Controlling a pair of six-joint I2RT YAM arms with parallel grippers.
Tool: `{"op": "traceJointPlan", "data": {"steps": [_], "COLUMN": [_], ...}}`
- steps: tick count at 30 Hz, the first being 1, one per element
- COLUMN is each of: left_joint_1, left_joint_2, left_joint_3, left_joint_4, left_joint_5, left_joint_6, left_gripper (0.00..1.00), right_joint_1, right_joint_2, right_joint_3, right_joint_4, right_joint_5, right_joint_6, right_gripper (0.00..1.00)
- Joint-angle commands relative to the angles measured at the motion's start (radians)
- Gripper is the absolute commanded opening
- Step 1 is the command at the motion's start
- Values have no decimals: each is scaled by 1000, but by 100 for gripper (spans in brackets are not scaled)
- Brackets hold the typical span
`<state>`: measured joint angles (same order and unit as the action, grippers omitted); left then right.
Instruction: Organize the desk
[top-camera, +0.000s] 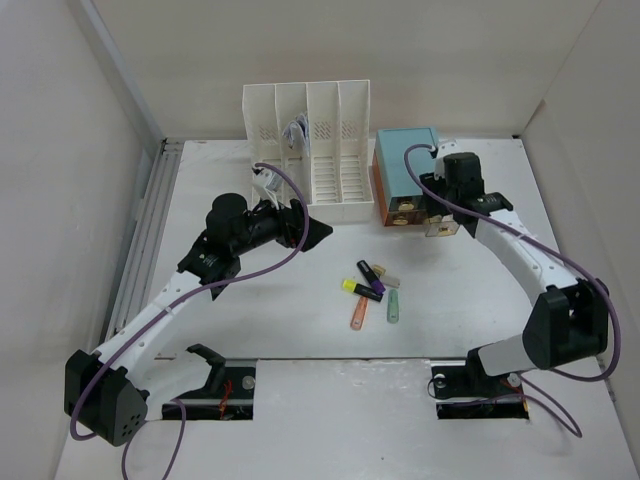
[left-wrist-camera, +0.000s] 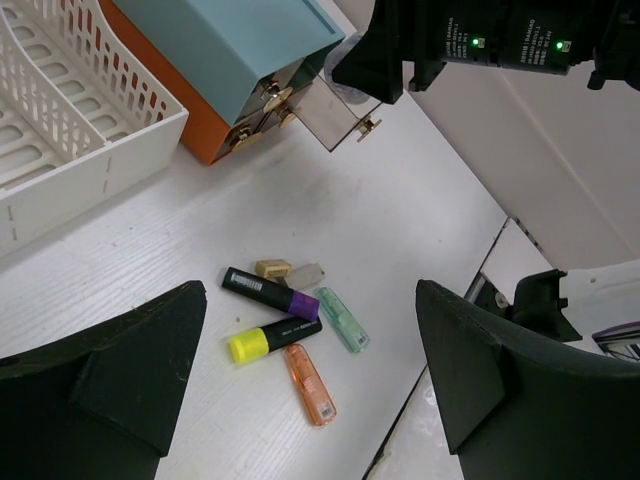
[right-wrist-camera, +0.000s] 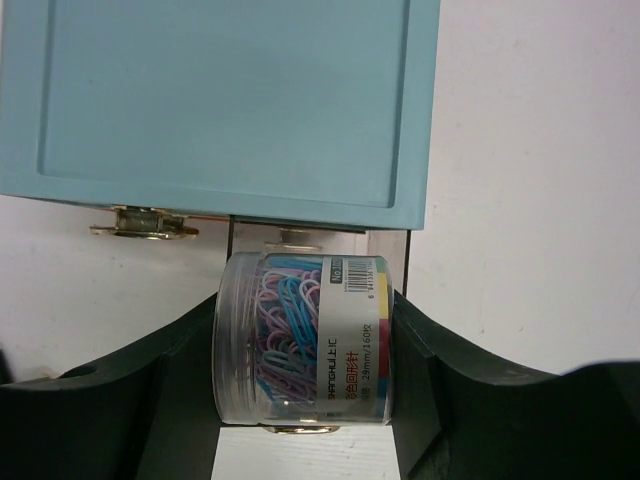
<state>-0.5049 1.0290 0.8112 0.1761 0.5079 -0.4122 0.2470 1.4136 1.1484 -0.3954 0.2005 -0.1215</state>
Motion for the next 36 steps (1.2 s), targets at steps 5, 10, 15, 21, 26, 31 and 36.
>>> {"op": "traceJointPlan", "data": {"steps": [5,10,15,21,26,31,36], "left_joint_1": [-7,-7,-7,-7,-7,-7,-7], "left_joint_2": [-14,-14,-14,-14,-14,-14,-23], "left_joint_3": [-3,-3,-3,-3,-3,-3,-3], "left_joint_4": [43,43,43,43,43,43,53], "left_joint_5": [21,21,21,21,21,30,40], "left_joint_6": [9,9,9,9,9,9,9], "left_gripper": [84,84,84,84,84,84,84], "right_joint_1": [-23,-41,-41,-51,-61,-71,-97], "right_joint_2": [-7,-16,-50,-136,-235,-136,-90], "right_joint_3": [56,56,45,-9,-26,102,70], "right_joint_4": [20,10,29,81,3,-594,-655], "right_joint_5": [-5,-73,-99,-248,-577,-753,-578], "right_joint_6": [56,23,2,-145,-479,-1069,-1258], "right_gripper": [26,64,79,0,0,0,0]}}
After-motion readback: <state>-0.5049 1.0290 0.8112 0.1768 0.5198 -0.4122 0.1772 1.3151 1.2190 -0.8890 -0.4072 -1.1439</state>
